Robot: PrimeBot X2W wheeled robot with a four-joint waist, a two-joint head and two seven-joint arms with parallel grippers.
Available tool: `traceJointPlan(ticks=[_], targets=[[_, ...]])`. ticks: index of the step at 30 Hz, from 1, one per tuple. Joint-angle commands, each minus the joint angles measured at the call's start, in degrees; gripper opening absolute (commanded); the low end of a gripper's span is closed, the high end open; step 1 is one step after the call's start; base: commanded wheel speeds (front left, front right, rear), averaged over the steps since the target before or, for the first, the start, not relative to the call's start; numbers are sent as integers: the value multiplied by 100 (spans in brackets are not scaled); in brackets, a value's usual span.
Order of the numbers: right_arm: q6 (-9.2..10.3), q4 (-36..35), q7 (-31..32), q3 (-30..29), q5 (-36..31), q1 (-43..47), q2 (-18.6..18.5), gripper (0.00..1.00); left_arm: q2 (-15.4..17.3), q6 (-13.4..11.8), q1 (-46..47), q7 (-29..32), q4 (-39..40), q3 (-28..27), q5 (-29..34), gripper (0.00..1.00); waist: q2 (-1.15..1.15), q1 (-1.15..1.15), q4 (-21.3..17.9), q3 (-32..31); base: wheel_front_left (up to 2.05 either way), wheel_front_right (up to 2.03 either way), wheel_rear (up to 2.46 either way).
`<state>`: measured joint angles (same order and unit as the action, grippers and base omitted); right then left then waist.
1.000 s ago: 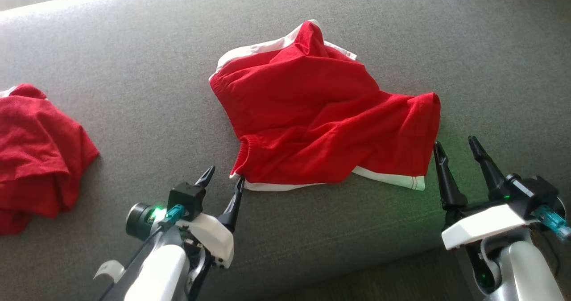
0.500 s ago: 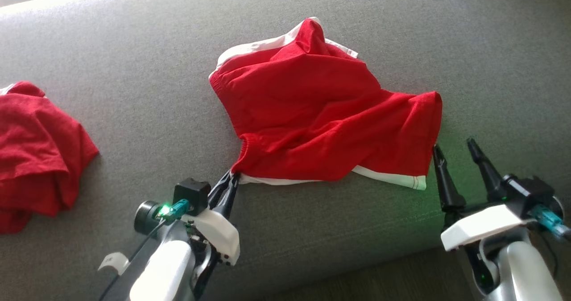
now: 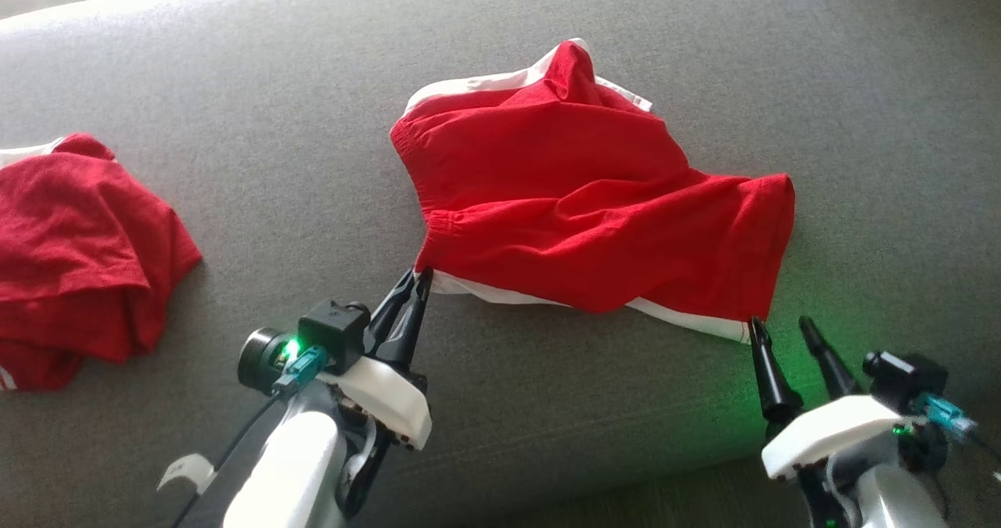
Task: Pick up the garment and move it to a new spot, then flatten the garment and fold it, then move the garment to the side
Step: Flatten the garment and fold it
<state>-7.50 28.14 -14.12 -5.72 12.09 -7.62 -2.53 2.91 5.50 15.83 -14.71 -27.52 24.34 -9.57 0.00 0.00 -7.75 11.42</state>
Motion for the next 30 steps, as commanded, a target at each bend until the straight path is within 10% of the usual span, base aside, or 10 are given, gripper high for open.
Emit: traceJointPlan(ticks=[1,7,14,16,30], targets=[[1,82,-8,184,336,-183,-35,100,57,-46,49,-29,284,-248,44,0,0,0,30,-10,0,0,0],[1,1078,-49,741,2047,-509,-35,100,48,-41,-41,-29,458,-231,80,0,0,0,129,6,0,0,0],[1,1629,-84,990,2380,-873,-35,100,47,-27,-33,-29,474,-238,114,0,0,0,193,64,0,0,0],[1,1704,-85,1068,2386,-919,-35,0,46,-25,-23,-29,467,-243,120,0,0,0,214,71,0,0,0],[1,716,-87,492,1221,-787,-35,0,12,-26,-172,-29,482,-491,-460,0,0,0,205,-329,0,0,0]])
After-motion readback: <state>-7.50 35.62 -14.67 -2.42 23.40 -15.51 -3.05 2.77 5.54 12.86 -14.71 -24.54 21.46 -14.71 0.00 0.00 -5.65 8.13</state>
